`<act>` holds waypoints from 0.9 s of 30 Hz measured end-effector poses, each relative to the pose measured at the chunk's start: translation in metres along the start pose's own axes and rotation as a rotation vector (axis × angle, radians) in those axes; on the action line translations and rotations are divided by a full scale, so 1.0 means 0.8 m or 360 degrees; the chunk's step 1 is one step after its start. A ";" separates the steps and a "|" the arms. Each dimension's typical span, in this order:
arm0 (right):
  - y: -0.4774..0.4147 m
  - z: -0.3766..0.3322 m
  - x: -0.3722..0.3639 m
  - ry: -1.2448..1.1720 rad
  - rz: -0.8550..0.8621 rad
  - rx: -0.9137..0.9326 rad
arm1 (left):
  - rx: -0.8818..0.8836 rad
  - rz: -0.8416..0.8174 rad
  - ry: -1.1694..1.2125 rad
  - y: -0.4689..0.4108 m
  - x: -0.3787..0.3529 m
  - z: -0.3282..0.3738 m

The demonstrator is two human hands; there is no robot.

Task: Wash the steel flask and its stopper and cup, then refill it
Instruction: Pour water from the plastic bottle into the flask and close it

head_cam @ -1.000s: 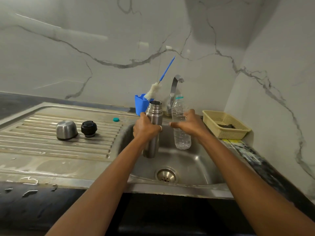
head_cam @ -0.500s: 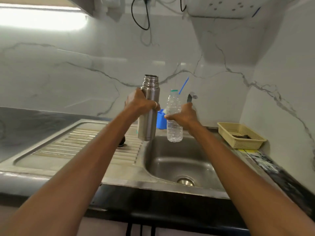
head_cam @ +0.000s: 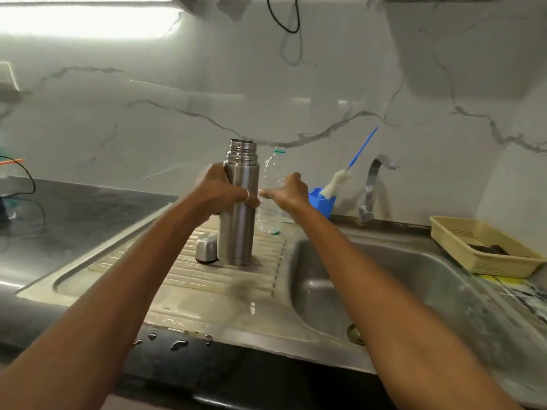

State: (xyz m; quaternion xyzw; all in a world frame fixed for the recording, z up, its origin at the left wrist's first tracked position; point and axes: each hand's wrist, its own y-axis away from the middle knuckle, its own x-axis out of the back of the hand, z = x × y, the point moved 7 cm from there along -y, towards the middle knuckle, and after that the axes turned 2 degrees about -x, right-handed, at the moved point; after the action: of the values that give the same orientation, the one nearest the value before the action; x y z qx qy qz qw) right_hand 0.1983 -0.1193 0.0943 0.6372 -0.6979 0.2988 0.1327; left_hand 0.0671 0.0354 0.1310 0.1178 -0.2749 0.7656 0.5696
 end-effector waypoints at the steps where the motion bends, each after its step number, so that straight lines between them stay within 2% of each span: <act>1: -0.009 0.003 -0.011 0.0011 -0.0001 0.0000 | 0.0002 -0.0035 -0.0004 -0.003 -0.001 -0.006; 10: -0.066 0.024 -0.084 0.0027 -0.0039 0.0025 | -0.0015 -0.0262 0.0013 -0.019 -0.009 -0.045; 21: -0.082 0.032 -0.103 0.0177 -0.0028 0.0093 | -0.0019 -0.0269 0.0049 -0.026 -0.006 -0.059; 27: -0.067 0.037 -0.093 0.0178 -0.0143 -0.0017 | -0.0009 -0.0264 0.0049 -0.015 -0.001 -0.056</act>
State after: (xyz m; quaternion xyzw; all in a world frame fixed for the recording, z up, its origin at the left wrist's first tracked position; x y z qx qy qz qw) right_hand 0.2674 -0.0772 0.0421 0.6495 -0.6616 0.3240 0.1883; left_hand 0.0847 0.0624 0.0975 0.1268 -0.2577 0.7167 0.6355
